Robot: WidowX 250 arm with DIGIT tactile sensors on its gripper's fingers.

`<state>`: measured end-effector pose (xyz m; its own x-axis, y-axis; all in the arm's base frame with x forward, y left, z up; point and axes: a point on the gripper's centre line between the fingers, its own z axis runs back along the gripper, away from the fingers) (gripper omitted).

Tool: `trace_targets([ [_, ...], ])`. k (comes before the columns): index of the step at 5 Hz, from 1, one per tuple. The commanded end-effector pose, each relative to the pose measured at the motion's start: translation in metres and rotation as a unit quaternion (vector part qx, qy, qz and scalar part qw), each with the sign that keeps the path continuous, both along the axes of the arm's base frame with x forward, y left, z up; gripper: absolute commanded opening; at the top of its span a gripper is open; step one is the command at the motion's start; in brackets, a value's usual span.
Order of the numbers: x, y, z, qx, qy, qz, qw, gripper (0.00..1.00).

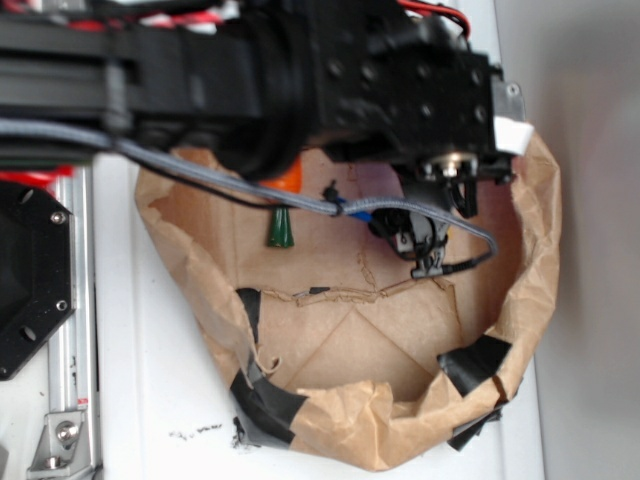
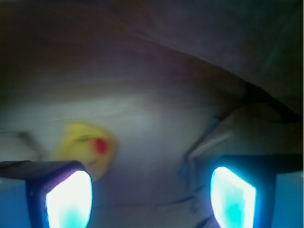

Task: Grab the yellow duck.

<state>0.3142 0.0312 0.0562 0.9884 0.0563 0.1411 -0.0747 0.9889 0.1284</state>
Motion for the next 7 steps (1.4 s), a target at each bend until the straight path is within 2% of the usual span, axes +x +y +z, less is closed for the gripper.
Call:
trace_targets([
  [1,0.01,0.008,0.007,0.001,-0.019,0.007,1.0,1.0],
  [2,0.01,0.004,0.004,0.002,-0.016,0.0,1.0,1.0],
  [3,0.011,-0.01,-0.01,0.005,0.004,-0.02,1.0,1.0],
  [4,0.011,-0.031,-0.022,0.006,0.012,-0.052,0.999,1.0],
  [5,0.012,-0.038,-0.022,0.002,0.006,-0.067,0.998,1.0],
  [6,0.009,-0.041,-0.015,-0.023,-0.008,-0.078,0.997,1.0],
  [7,0.006,-0.046,-0.013,-0.056,-0.006,-0.099,0.993,1.0],
])
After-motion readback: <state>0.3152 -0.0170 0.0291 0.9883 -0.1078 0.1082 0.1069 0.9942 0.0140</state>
